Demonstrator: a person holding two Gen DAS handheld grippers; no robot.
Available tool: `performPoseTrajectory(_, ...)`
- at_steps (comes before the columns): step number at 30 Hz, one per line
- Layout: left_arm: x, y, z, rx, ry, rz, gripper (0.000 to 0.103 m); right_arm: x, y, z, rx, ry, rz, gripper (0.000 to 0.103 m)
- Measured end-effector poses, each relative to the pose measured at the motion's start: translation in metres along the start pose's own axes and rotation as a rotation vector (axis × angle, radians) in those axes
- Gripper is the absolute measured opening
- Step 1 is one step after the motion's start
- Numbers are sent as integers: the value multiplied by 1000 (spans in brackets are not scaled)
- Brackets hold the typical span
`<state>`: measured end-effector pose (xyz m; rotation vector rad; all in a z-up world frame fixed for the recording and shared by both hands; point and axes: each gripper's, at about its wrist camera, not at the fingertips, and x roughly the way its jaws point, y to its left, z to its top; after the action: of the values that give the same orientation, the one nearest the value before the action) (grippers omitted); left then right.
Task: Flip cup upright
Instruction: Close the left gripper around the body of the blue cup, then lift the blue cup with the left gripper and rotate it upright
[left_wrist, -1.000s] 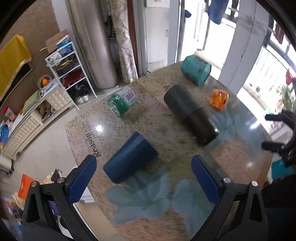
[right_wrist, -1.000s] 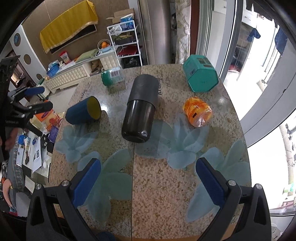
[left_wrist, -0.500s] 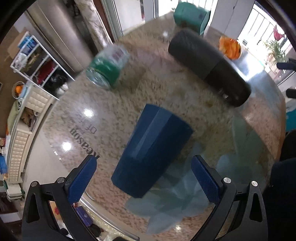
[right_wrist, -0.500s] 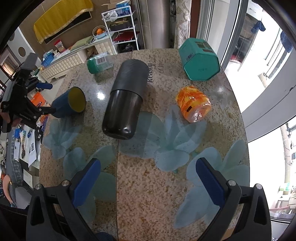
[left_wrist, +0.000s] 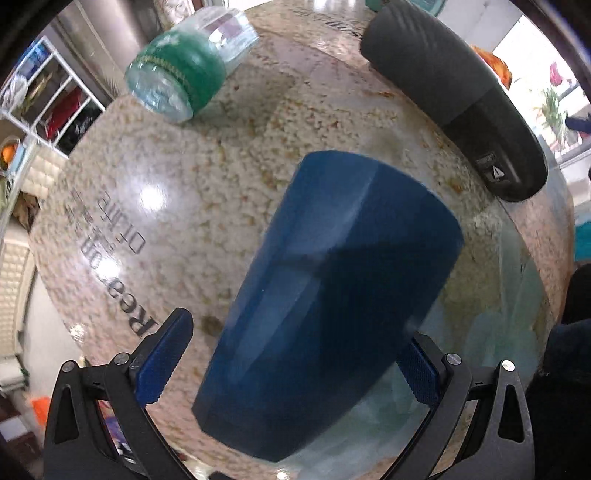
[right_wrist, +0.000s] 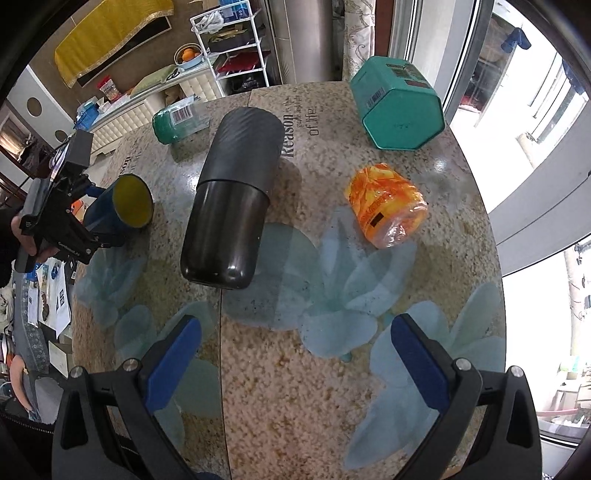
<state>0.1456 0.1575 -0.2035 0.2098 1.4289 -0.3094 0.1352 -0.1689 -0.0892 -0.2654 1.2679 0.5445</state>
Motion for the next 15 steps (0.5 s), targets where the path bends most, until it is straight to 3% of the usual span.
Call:
performPoseTrajectory(4,-3,3,-3,-32,-44,17,79,1,2,-2,2,5,-5,103)
performPoseTrajectory(9,-5,0,-10,-79,-60,24,71,1,3,-3,19,7,-14,103)
performPoseTrajectory(15,-14,-23,-34,-156,-88,63,68,-8,6,-13,28,-10,-23,103)
